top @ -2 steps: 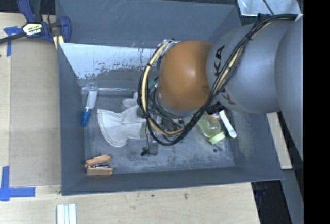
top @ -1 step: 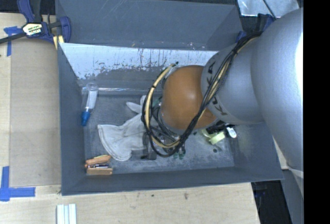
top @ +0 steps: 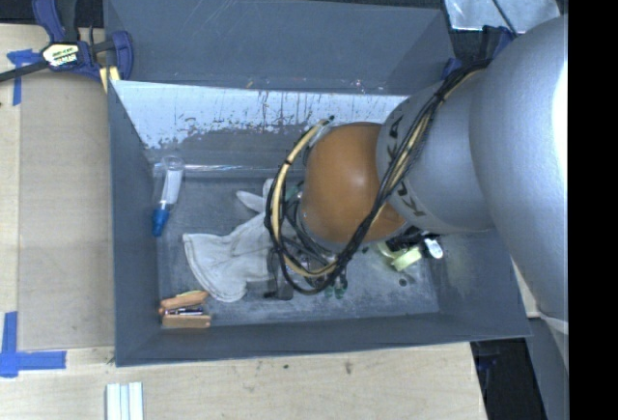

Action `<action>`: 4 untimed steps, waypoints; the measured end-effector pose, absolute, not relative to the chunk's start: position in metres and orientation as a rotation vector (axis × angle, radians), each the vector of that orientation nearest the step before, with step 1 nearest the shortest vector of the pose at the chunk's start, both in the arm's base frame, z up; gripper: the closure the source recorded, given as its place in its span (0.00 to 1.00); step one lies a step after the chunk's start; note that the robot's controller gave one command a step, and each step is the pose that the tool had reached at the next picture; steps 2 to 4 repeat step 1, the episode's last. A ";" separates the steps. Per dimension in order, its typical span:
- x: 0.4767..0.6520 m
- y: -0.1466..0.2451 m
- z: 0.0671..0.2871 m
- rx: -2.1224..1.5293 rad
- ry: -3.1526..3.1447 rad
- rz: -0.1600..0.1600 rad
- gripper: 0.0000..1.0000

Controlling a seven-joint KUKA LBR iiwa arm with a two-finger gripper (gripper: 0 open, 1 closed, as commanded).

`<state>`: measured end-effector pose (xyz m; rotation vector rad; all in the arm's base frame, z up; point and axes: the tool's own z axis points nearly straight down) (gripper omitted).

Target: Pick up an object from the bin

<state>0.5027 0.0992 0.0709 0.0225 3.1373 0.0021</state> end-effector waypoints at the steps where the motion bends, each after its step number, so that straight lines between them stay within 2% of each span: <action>1: 0.524 0.097 0.245 0.042 3.135 0.002 1.00; 4: 0.524 0.097 0.245 0.042 3.135 0.002 1.00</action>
Offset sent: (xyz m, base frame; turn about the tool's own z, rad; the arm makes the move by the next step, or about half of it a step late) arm 0.0000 0.0000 0.0000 0.0000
